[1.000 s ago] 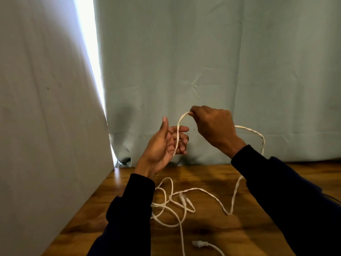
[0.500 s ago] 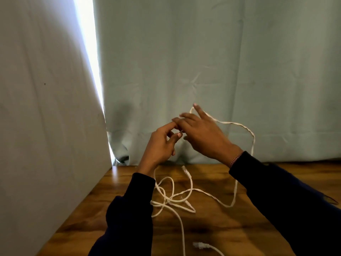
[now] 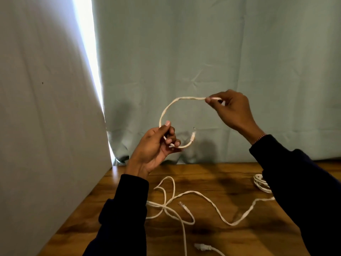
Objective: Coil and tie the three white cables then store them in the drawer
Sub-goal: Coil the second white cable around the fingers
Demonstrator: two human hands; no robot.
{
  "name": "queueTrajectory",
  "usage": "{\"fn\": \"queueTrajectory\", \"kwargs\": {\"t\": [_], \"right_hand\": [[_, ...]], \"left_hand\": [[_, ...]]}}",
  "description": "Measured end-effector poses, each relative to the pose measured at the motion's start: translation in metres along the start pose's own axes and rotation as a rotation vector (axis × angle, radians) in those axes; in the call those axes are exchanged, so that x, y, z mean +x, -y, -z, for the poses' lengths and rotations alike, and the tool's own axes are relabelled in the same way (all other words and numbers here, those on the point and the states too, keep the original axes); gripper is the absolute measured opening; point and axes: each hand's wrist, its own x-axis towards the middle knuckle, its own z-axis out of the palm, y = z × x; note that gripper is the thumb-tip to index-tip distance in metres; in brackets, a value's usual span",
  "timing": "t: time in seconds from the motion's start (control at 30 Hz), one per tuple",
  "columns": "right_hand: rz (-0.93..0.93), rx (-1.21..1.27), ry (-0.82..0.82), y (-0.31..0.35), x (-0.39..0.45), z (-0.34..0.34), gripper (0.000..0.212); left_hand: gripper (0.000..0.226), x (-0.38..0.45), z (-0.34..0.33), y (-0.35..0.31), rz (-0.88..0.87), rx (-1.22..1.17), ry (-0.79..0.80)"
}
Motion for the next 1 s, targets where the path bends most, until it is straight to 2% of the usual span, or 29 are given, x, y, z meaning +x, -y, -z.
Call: {"fn": "queueTrajectory", "kwargs": {"t": [0.1, 0.17, 0.23, 0.33, 0.47, 0.63, 0.83, 1.0], "right_hand": [[0.186, -0.365, 0.145, -0.005, -0.019, -0.009, 0.063], [0.33, -0.396, 0.243, 0.007, -0.031, -0.016, 0.074], [0.447, -0.326, 0.326, 0.022, -0.04, -0.026, 0.07], [0.533, -0.166, 0.426, 0.029, -0.045, -0.037, 0.046], [0.496, -0.013, 0.293, 0.035, -0.039, -0.036, 0.026], [0.34, -0.001, 0.166, 0.04, -0.036, -0.038, 0.019], [0.122, 0.124, 0.131, 0.048, -0.044, -0.042, 0.023], [0.074, 0.119, 0.154, 0.054, -0.05, -0.042, 0.019]], "left_hand": [[0.044, 0.0, -0.01, 0.0, -0.032, -0.048, 0.026], [0.045, -0.002, -0.018, 0.0, -0.022, -0.054, 0.044], [0.047, -0.004, -0.024, -0.002, 0.0, -0.057, 0.07], [0.052, -0.006, -0.028, -0.003, 0.053, -0.055, 0.093], [0.068, -0.006, -0.035, -0.001, 0.082, -0.132, 0.111], [0.097, -0.006, -0.036, -0.004, 0.001, -0.121, 0.238], [0.098, -0.008, -0.04, -0.006, -0.078, -0.089, 0.264], [0.096, -0.01, -0.04, -0.011, -0.073, -0.11, 0.231]]}}
